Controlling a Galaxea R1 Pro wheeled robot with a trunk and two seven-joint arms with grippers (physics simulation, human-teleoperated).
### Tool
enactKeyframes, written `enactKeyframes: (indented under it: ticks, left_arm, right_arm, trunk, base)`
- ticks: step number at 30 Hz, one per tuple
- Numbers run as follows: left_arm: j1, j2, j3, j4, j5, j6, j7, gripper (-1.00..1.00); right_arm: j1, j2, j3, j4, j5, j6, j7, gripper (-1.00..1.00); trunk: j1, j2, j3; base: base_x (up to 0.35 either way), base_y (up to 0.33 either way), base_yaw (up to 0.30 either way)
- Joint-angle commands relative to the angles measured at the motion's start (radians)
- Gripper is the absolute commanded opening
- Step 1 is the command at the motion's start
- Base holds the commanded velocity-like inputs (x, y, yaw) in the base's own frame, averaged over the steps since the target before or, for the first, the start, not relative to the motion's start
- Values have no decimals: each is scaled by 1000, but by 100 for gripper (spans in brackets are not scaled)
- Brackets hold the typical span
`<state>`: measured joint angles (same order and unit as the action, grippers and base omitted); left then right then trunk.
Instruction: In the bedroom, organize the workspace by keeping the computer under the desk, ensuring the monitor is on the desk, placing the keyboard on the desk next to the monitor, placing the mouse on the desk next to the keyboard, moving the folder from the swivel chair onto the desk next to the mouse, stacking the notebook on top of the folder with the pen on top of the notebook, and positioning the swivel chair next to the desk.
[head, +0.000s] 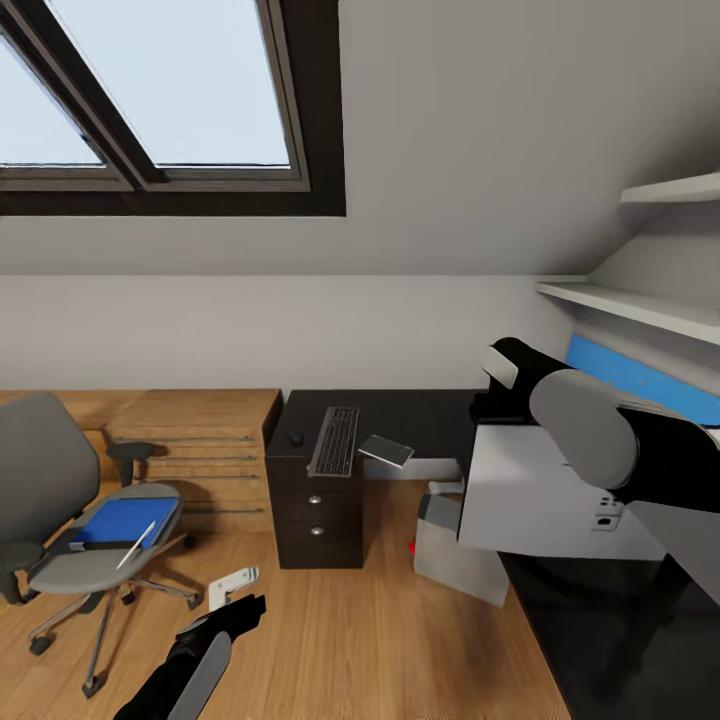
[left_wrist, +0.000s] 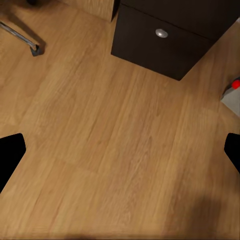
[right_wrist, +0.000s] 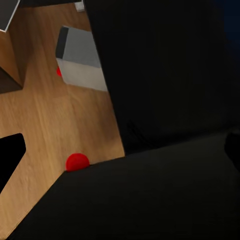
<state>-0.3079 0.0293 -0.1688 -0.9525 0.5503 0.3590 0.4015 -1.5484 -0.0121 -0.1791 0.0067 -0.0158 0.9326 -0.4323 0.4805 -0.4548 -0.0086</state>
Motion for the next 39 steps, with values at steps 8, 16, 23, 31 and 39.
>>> enactKeyframes:
  ticks: [8,16,23,31,39]
  left_arm:
    - [0,1,-5,-3,10,2,10,100]
    - [0,1,-5,-2,11,2,10,100]
    - [0,1,-5,-2,11,2,10,100]
    - [0,1,-6,-2,11,3,10,100]
    - [0,1,-7,-2,11,3,10,100]
  right_arm:
    - [9,2,-11,1,-3,-7,-12,100]
    - [11,1,-11,1,-1,-11,-14,100]
    - [18,-1,-11,-1,-1,-12,-14,100]
    - [21,-2,-10,-2,0,-12,-16,100]
    - [21,-2,-10,-1,0,-13,-16,100]
  trunk:
    - [0,-1,-1]
    - [0,-1,-1]
    - [0,-1,-1]
    - [0,-1,-1]
    - [0,-1,-1]
  base:
    - [-184,0,0]
    - [-127,0,0]
    - [-143,0,0]
    - [-151,0,0]
    - [-198,0,0]
